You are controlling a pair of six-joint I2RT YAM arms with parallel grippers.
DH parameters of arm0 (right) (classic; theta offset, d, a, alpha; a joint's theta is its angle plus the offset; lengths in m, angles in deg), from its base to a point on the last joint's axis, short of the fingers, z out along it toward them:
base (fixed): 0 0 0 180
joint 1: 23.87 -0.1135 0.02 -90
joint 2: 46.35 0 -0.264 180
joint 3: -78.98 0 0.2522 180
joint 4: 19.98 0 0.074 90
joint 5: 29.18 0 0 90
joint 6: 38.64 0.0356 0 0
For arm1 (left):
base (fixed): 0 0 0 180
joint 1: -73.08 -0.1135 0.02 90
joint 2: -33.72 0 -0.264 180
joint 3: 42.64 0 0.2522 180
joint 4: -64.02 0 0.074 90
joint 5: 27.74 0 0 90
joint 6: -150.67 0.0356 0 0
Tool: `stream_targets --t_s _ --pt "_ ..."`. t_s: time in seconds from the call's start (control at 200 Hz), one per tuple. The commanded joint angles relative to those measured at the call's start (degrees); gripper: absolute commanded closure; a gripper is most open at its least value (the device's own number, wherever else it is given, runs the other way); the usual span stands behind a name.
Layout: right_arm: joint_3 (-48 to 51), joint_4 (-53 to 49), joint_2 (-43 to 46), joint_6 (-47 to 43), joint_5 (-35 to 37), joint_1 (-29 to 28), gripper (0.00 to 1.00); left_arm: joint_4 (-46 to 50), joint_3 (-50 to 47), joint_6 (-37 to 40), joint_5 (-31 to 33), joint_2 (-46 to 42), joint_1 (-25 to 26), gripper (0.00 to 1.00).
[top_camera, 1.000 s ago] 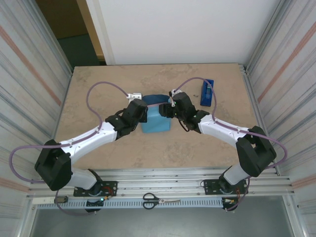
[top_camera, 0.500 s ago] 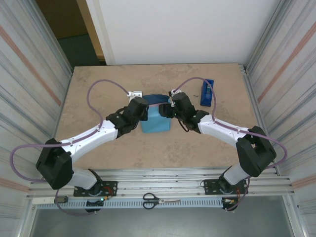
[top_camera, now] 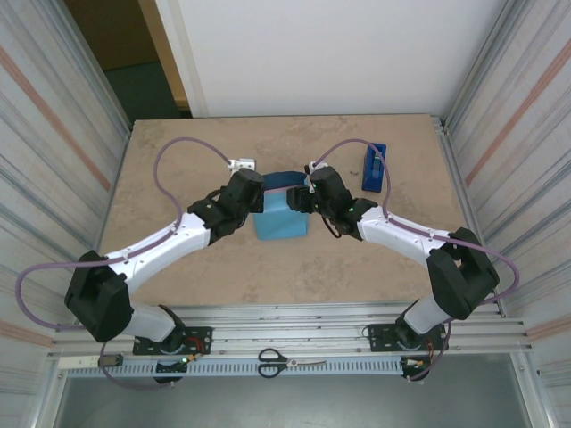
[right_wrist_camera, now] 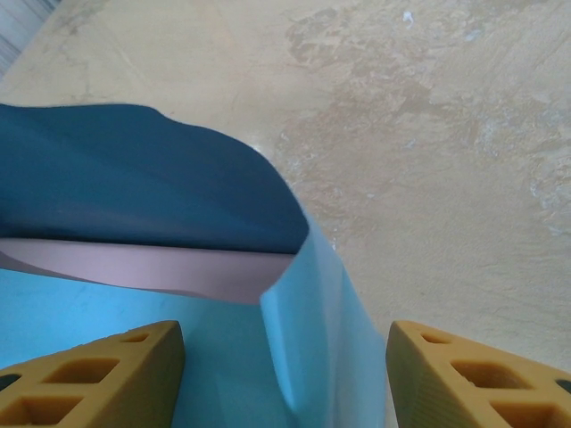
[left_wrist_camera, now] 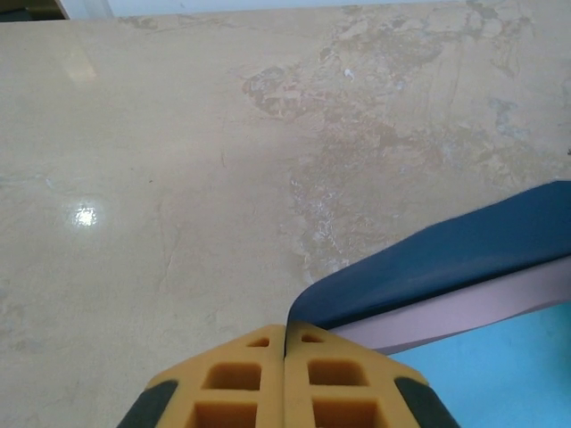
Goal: Wrap the gift box in paper
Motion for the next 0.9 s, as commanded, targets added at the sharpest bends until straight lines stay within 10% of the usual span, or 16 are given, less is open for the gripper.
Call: stream_targets --t_s 0.0,0.461,0.897 --pt "0.0 -6.8 -0.8 0.9 0.1 -1.1 0.39 0.8 2.5 1.2 0.4 -0.7 -0.5 0.82" --pt "-2.8 -7.9 1.1 4.4 0.8 -3.3 0.4 5.1 0.4 -1.7 -16.8 -8.2 -5.4 0.14" --pt "-5.1 -11.4 2.8 4.1 1.5 -2.9 0.28 2.6 -4.9 0.3 -26.4 -11.1 -7.3 0.03"
